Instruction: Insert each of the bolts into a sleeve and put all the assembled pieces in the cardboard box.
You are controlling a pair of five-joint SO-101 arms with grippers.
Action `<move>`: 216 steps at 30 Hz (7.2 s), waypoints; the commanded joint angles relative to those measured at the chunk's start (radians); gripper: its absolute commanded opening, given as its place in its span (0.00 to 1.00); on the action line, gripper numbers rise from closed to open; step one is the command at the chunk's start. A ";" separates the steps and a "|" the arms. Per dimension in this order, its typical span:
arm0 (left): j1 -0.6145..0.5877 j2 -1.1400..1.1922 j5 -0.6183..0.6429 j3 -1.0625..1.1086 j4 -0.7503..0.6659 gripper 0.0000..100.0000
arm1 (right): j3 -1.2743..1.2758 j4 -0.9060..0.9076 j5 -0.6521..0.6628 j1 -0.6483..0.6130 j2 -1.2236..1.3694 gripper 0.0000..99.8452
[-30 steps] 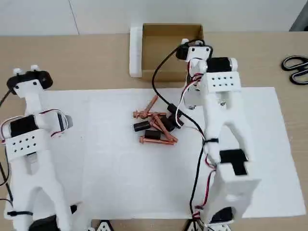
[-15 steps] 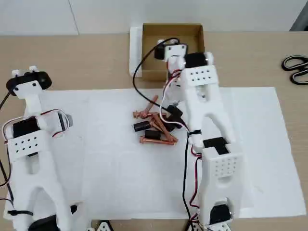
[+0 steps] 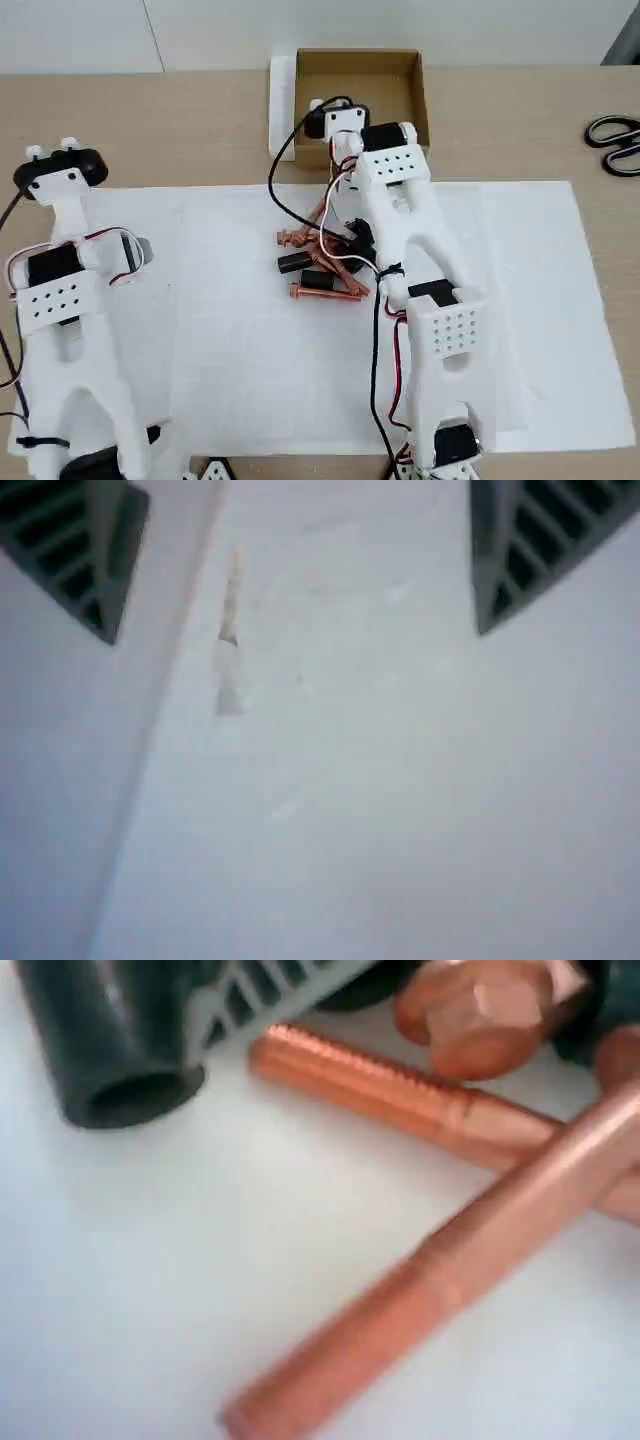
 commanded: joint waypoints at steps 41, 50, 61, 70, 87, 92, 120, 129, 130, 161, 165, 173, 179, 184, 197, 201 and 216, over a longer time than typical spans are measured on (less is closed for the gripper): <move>0.006 -0.011 0.008 0.070 -0.092 0.22 | -0.457 0.217 0.046 0.137 0.085 0.00; 0.008 -0.011 0.008 0.070 -0.071 0.22 | -0.173 0.226 0.009 0.136 -0.240 0.00; 0.008 -0.011 0.008 0.070 -0.071 0.22 | 0.362 0.191 0.006 0.140 -0.558 0.01; 0.008 -0.011 0.008 0.076 -0.069 0.22 | 0.709 -0.128 0.000 0.159 -0.568 0.01; 0.008 -0.006 0.008 0.077 -0.072 0.22 | 0.781 -0.367 -0.054 0.205 -0.549 0.03; 0.008 -0.006 0.008 0.077 -0.072 0.22 | 0.781 -0.360 -0.054 0.205 -0.496 0.11; 0.008 -0.006 0.008 0.077 -0.071 0.22 | 0.775 -0.239 -0.052 0.205 -0.545 0.21; 0.008 -0.006 0.008 0.079 -0.071 0.22 | 0.835 -0.329 -0.046 0.205 -0.544 0.20; 0.008 -0.005 0.008 0.079 -0.071 0.22 | 0.835 -0.329 -0.046 0.205 -0.541 0.20; 0.008 -0.011 0.008 0.107 -0.072 0.22 | 0.643 -0.193 -0.046 0.213 -0.401 0.00; 0.008 -0.011 0.008 0.104 -0.071 0.22 | 0.523 -0.091 -0.046 0.213 -0.401 0.00; 0.028 -0.008 0.003 0.082 -0.060 0.22 | 0.325 0.077 -0.048 0.213 -0.401 0.00; 0.161 -0.002 0.003 -0.130 0.086 0.22 | 0.232 0.148 -0.048 0.211 -0.484 0.00; 0.298 0.055 -0.009 -0.311 0.169 0.22 | 0.235 0.154 -0.046 0.213 -0.558 0.00; 0.488 0.698 0.184 -1.029 0.586 0.22 | 0.235 0.154 -0.046 0.315 -0.565 0.00; 0.640 0.740 0.164 -1.050 0.626 0.22 | 0.235 0.154 -0.046 0.332 -0.562 0.01; 0.910 0.799 0.434 -0.964 0.493 0.22 | 0.235 0.150 -0.046 0.335 -0.558 0.01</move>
